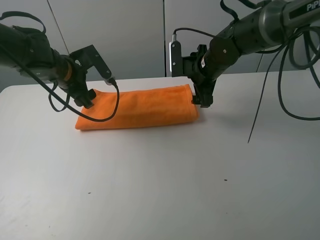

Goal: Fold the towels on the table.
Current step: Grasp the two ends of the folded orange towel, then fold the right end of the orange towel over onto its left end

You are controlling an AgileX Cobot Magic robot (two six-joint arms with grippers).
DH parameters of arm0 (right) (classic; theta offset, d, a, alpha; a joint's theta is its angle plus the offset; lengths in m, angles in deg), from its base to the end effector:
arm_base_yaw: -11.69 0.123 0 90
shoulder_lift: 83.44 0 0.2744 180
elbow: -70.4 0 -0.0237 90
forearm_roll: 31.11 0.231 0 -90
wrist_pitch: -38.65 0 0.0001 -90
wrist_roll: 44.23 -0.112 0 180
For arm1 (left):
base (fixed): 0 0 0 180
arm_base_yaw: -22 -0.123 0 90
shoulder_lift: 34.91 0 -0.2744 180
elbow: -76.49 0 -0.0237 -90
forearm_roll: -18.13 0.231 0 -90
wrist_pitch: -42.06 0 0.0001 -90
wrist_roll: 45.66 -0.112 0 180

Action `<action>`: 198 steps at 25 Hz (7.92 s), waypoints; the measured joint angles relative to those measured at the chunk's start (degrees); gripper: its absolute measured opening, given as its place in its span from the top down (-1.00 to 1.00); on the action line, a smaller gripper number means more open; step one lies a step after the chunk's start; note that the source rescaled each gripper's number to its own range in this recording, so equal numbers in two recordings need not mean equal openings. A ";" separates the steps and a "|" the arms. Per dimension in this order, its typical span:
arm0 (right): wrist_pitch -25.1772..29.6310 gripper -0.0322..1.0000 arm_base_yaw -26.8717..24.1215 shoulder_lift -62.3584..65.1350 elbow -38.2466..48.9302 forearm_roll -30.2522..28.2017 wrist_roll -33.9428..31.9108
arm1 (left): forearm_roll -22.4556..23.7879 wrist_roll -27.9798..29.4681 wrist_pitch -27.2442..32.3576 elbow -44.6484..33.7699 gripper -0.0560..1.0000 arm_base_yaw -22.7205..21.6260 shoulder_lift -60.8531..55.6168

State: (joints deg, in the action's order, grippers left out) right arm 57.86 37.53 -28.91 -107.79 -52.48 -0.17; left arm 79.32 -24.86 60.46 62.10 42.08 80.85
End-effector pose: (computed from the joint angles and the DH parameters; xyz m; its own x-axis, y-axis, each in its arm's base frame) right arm 0.3845 0.1712 0.1340 0.0144 -0.9873 -0.1580 -0.8274 0.0770 -0.5564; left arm 0.3688 -0.1017 0.1577 -0.4510 0.8102 -0.3743 0.5733 0.5844 0.5743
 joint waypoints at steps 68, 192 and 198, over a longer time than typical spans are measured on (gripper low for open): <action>11.52 -1.00 -7.31 -7.97 -5.91 52.53 -27.13 | -56.54 -17.84 15.24 15.88 -0.98 -10.23 17.42; 24.13 0.78 1.21 -16.46 -15.89 104.73 -16.63 | -56.34 -20.06 15.55 16.01 -0.98 -10.23 17.48; 22.92 0.78 2.73 -18.21 -15.89 108.36 -14.89 | -56.34 -20.28 15.46 16.01 -0.98 -10.23 17.48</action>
State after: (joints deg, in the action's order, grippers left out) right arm 80.78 40.26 -47.12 -123.68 55.88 -15.07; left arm 22.97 -45.14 75.92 78.11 31.85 98.32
